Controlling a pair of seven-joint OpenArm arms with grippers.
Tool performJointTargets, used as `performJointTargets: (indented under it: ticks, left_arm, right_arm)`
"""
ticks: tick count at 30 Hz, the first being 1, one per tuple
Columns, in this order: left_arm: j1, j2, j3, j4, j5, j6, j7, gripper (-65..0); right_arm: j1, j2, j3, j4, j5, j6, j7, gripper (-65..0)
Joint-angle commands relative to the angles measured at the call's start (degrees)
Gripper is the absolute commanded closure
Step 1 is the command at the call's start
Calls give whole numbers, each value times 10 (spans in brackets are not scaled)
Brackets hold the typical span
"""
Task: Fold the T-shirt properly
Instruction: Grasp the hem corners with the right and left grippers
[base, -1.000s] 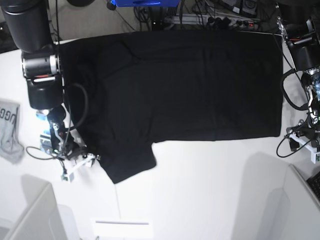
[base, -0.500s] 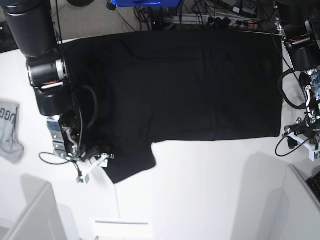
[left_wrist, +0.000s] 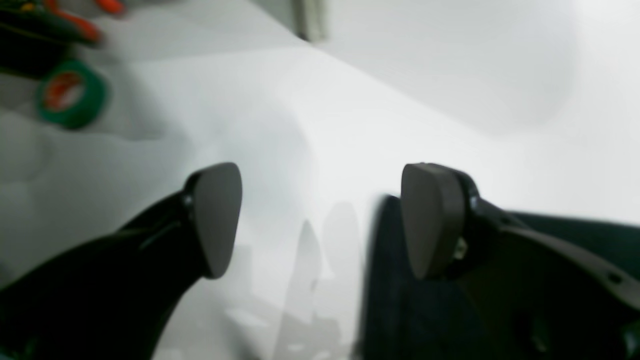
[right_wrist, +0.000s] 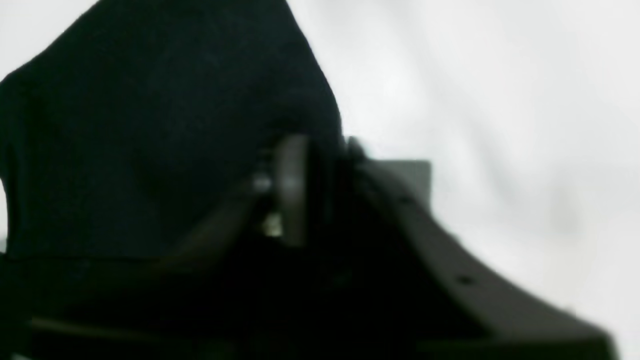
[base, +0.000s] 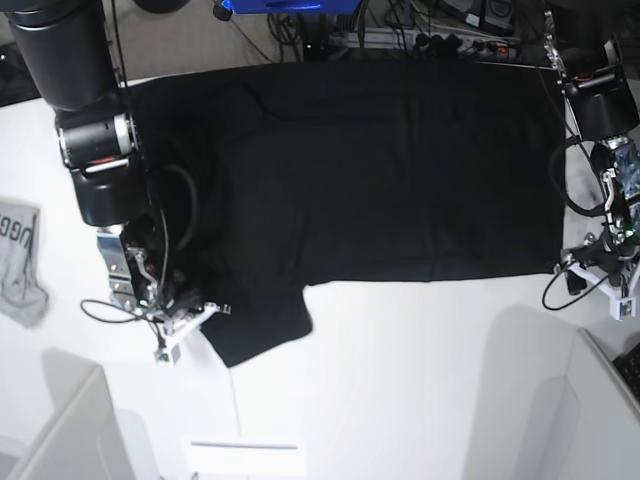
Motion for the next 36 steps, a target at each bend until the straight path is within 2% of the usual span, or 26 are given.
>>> performJointTargets:
  ticks: [1, 5, 9, 12, 17, 20, 29, 31, 32, 36]
  left_arm:
    - [-16, -7, -3, 9, -1, 4, -14, -484]
    - [-24, 4, -3, -15, -1, 4, -14, -484]
    - [-56, 10, -2, -88, 3, 4, -14, -484]
    - [-80, 11, 36, -131, 0, -6, -16, -484]
    - [-87, 13, 74, -167, 2, -16, -59, -484]
    - [-87, 16, 77, -196, -1, -16, -63, -484]
    - [-80, 30, 77, -207, -1, -16, -63, -466]
    - [-80, 33, 77, -207, -1, -16, -61, -415]
    - [-80, 36, 77, -207, -1, -16, -61, -365]
    - [-80, 37, 77, -208, -1, -16, -61, -110]
  right_arm:
    - [11, 0, 2, 5, 4, 1, -12, 0]
    - [11, 0, 2, 5, 4, 0, -12, 0]
    - [12, 0, 2, 5, 4, 0, -13, 0]
    - [12, 0, 3, 5, 4, 0, -13, 0]
    - [12, -1, 4, 5, 4, 0, -13, 0]
    - [10, -1, 4, 5, 5, 0, -13, 0]
    - [9, -1, 5, 5, 5, 0, -13, 0]
    - [9, -1, 5, 5, 5, -1, -12, 0]
    - [9, 1, 6, 5, 5, -2, -12, 0]
    - [8, 2, 6, 6, 7, -3, -12, 0]
